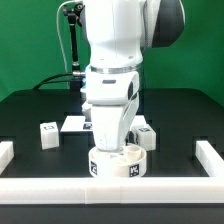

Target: Assemble stool

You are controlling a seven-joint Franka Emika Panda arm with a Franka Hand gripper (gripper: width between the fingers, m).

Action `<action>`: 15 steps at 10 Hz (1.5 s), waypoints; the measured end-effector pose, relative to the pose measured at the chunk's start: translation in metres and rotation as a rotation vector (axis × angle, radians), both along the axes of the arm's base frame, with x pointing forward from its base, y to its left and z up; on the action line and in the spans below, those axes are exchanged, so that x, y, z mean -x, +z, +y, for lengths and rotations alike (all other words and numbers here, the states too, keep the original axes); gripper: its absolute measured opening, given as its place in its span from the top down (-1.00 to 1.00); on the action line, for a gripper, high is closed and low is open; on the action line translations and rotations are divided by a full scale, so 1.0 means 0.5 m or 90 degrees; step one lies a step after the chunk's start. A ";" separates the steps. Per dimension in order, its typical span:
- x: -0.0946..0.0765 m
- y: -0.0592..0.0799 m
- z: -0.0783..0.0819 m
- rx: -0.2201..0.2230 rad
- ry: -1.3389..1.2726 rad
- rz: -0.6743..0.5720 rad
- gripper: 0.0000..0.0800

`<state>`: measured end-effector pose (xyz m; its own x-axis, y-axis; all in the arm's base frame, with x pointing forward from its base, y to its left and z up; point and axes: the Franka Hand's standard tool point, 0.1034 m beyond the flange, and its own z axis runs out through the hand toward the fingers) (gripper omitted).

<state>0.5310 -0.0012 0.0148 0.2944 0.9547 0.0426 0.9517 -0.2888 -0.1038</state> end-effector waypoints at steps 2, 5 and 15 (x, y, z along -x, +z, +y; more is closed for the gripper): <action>-0.014 0.006 0.063 0.004 0.011 -0.003 0.91; -0.038 0.006 0.135 0.000 -0.006 -0.007 0.91; -0.081 0.001 0.190 -0.007 -0.030 -0.016 0.46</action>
Offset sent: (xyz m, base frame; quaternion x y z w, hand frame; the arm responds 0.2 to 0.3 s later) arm 0.0193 0.0476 -0.0008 0.0004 -0.0022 0.0212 0.9998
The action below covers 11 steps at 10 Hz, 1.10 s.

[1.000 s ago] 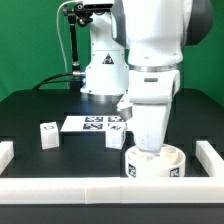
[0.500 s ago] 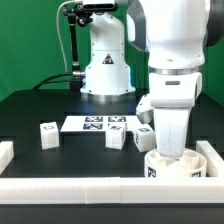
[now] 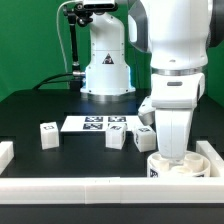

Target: Assemble stool

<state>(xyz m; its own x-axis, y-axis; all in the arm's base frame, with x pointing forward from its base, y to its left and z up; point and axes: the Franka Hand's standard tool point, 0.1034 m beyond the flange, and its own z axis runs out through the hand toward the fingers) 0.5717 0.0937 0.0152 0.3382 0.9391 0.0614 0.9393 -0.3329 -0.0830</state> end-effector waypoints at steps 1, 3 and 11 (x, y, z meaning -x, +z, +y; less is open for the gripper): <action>0.000 0.000 -0.001 0.000 0.000 0.000 -0.03; -0.004 0.028 -0.001 0.003 -0.008 0.002 -0.37; 0.080 0.097 -0.081 0.026 -0.088 -0.037 -0.62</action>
Offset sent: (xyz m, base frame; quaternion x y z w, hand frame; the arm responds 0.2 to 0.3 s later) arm -0.0102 -0.0005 0.0485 0.0104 -0.0256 0.0360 0.9990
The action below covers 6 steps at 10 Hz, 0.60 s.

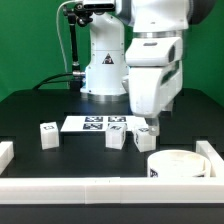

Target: Assemble stool

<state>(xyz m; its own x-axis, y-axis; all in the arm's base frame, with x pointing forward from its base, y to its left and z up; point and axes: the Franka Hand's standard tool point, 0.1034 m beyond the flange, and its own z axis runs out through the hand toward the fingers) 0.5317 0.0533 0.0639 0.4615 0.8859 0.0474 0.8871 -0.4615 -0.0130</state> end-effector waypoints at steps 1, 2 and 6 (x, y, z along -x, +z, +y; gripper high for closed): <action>0.015 -0.003 -0.016 0.002 0.002 0.001 -0.62; 0.013 -0.003 -0.013 0.001 -0.008 0.002 -0.62; 0.014 -0.005 -0.012 -0.005 -0.148 0.010 -0.62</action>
Offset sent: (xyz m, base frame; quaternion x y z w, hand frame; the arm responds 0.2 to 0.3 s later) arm 0.0000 0.0000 0.0000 0.0000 0.0000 0.0000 1.0000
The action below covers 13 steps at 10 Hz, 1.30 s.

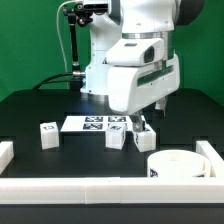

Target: Assemble stool

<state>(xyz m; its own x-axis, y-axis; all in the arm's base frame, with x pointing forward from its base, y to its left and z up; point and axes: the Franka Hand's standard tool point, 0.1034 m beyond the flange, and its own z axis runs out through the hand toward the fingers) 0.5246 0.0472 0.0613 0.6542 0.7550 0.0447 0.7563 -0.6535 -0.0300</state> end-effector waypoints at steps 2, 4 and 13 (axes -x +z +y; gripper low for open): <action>0.009 -0.010 -0.020 -0.004 -0.179 0.006 -0.62; 0.012 -0.013 -0.017 -0.010 -0.266 0.008 -0.62; 0.011 -0.042 -0.001 -0.012 -0.563 0.035 -0.62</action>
Offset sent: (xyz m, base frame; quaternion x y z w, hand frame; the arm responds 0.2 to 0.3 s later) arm -0.0121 -0.0138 -0.0022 -0.0171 0.0082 0.2184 0.9757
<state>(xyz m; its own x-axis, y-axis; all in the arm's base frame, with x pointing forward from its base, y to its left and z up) 0.5189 0.0469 0.0404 0.9996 -0.0284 0.0035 -0.0281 -0.9973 -0.0679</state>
